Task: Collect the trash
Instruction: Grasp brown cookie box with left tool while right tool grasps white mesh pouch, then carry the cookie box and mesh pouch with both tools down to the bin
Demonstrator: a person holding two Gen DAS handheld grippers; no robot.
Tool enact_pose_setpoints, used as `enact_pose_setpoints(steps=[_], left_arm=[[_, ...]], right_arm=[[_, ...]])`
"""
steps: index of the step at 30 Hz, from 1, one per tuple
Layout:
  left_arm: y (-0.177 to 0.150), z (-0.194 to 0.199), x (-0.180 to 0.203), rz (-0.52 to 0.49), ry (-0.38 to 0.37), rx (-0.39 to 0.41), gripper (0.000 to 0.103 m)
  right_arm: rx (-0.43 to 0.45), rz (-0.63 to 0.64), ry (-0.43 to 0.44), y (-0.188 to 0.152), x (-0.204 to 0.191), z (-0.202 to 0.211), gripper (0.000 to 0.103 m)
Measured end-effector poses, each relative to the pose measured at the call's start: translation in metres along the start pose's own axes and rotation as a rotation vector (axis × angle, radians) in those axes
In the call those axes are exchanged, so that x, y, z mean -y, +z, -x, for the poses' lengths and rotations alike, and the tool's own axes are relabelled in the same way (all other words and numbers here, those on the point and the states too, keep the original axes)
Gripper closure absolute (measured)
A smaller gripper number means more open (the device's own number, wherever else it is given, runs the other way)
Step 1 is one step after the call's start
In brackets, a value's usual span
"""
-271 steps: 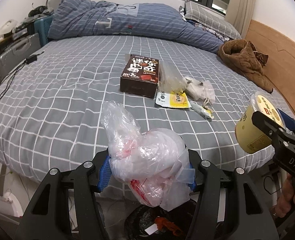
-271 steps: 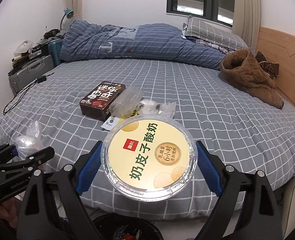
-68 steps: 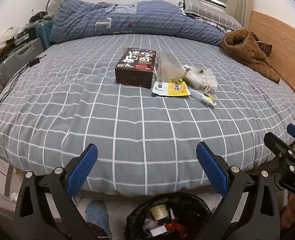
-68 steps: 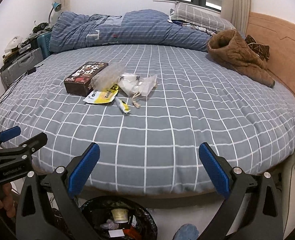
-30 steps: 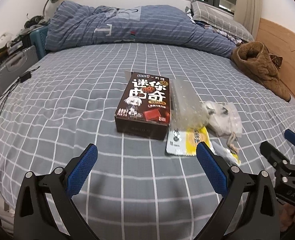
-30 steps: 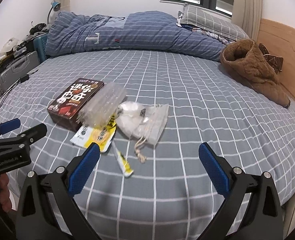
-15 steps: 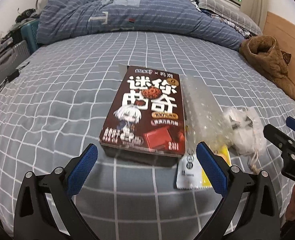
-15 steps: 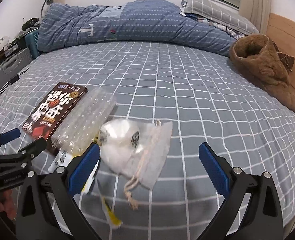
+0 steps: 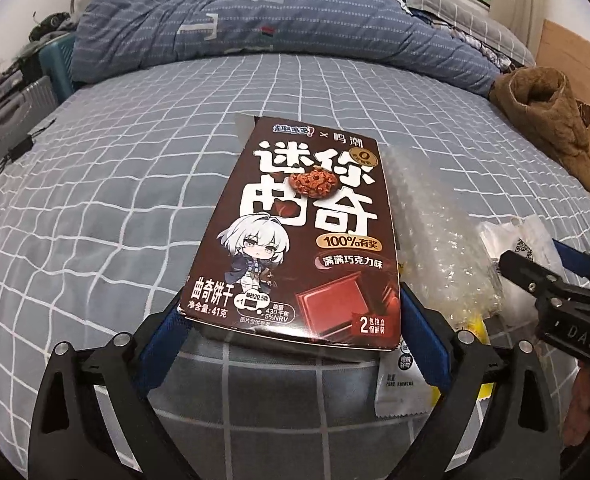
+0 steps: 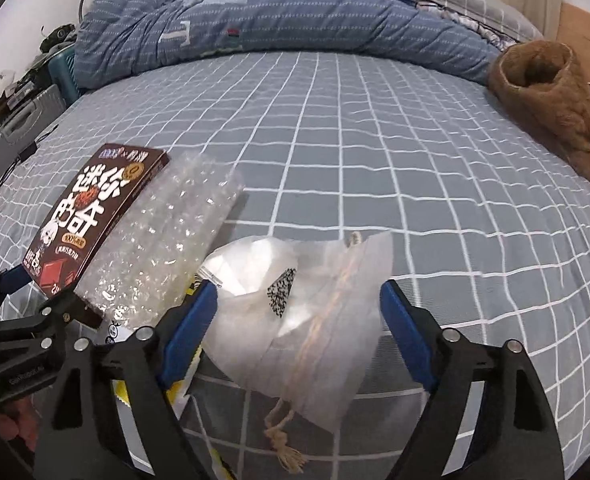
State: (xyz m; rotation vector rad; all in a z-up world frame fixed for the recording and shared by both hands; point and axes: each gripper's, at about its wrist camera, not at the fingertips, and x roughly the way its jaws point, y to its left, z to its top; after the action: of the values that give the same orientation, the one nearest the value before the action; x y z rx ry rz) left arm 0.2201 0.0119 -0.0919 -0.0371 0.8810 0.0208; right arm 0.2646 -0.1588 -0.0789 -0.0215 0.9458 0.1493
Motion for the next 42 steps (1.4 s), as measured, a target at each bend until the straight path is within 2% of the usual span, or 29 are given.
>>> enact_pose_setpoints(steps=[7, 12, 17, 19, 21, 25, 31, 42], left_arm=[[-0.002, -0.004, 0.001, -0.008, 0.004, 0.012, 0.009], [-0.003, -0.004, 0.000, -0.002, 0.004, 0.020, 0.011], [-0.005, -0.004, 0.000, -0.005, 0.004, 0.020, 0.012], [-0.006, -0.003, 0.000, -0.006, 0.003, 0.020, 0.012], [-0.006, -0.003, 0.000, -0.006, 0.002, 0.020, 0.013], [-0.006, -0.003, 0.001, -0.010, 0.007, 0.021, 0.013], [-0.008, -0.003, 0.004, -0.007, 0.020, 0.046, 0.011], [-0.010, 0.007, 0.001, 0.006, 0.022, 0.073, 0.013]], right_arm=[[-0.001, 0.024, -0.003, -0.004, -0.008, 0.001, 0.027], [-0.032, 0.022, -0.004, -0.006, -0.008, -0.008, 0.029], [-0.076, 0.017, 0.023, -0.010, -0.009, -0.017, 0.044], [-0.084, 0.021, 0.041, -0.011, -0.012, -0.018, 0.057], [-0.090, 0.031, 0.061, -0.012, -0.016, -0.018, 0.066], [-0.086, 0.040, 0.062, -0.013, -0.020, -0.017, 0.072], [-0.074, 0.040, 0.065, -0.013, -0.020, -0.012, 0.073], [-0.047, 0.047, 0.062, -0.013, -0.020, -0.002, 0.074]])
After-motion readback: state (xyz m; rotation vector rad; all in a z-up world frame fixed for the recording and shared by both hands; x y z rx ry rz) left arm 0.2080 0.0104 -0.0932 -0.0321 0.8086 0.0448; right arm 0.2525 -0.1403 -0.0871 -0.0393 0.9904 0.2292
